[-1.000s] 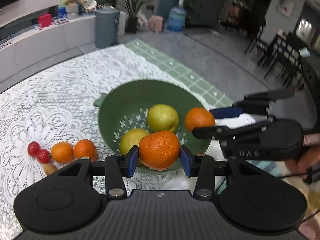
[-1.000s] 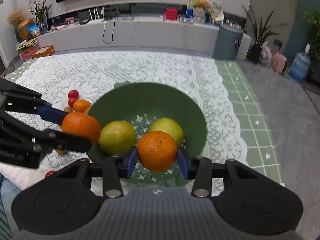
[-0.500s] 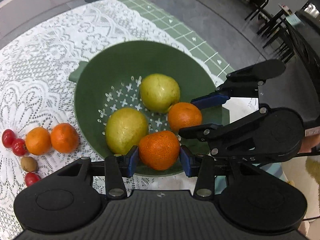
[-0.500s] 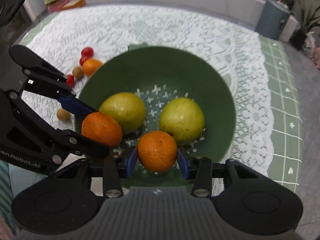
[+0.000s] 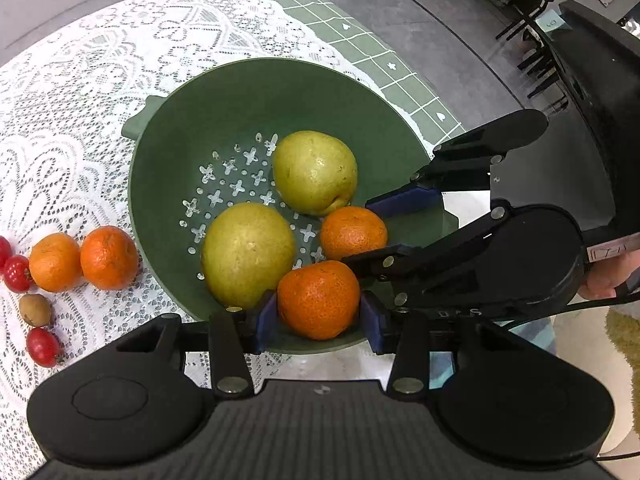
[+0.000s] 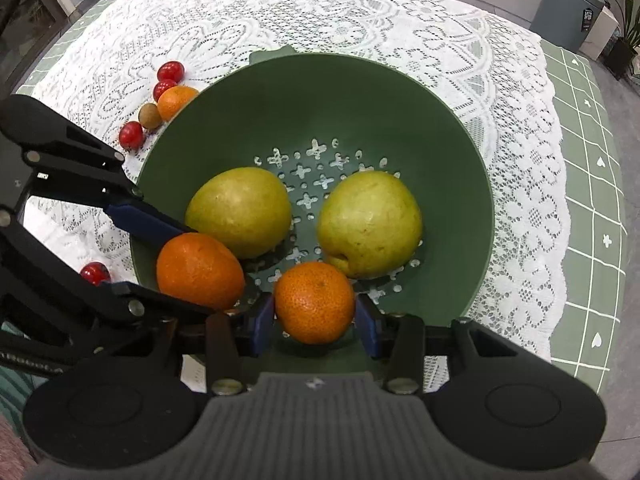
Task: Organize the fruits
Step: 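Carry both mandarins into the colander beside the pears and release, then withdraw both tools from the colander toward the remaining fruit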
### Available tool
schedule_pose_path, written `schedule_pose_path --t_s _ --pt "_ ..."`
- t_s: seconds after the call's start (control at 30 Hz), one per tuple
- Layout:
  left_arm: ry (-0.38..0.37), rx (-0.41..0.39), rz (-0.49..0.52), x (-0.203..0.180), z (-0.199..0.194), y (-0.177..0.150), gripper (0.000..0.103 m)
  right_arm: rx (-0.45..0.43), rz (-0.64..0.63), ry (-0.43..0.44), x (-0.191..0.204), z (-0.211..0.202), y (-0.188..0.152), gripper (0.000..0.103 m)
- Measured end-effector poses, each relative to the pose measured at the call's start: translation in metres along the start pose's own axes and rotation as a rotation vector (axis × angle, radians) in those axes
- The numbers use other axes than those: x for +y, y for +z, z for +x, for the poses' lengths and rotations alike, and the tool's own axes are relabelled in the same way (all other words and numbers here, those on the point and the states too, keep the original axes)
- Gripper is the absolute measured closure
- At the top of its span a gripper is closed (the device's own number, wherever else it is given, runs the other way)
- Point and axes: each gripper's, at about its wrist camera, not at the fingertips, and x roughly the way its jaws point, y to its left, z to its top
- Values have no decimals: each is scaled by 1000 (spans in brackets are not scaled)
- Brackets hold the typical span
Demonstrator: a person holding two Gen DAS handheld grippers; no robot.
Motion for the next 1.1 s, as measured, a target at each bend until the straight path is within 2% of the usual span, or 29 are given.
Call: schedule_pose_path --t_s 0.27,0.4,0.53,0.73,0.8,0.93,1.1 --pt "18 -13 -1 -2 1 1 53 4 -3 -21 2 -2 0 61" --pt "25 -26 4 -4 0 -1 46 3 2 -29 2 -5 0 60" --pt "23 -41 -1 -4 -3 -2 42 -17 -12 -62 4 -14 -1 51" --pt "-4 -72 0 -6 -13 -6 37 -46 -11 -97 8 -29 -2 47" --pt "-2 -92 2 -7 -20 -10 37 -64 -5 -128 10 -34 -3 41" --pt "7 -150 -5 -8 -38 -17 37 -120 21 -153 16 -45 -7 41" --pt "47 -228 -5 -8 -61 -29 37 -243 36 -242 38 -62 -16 35"
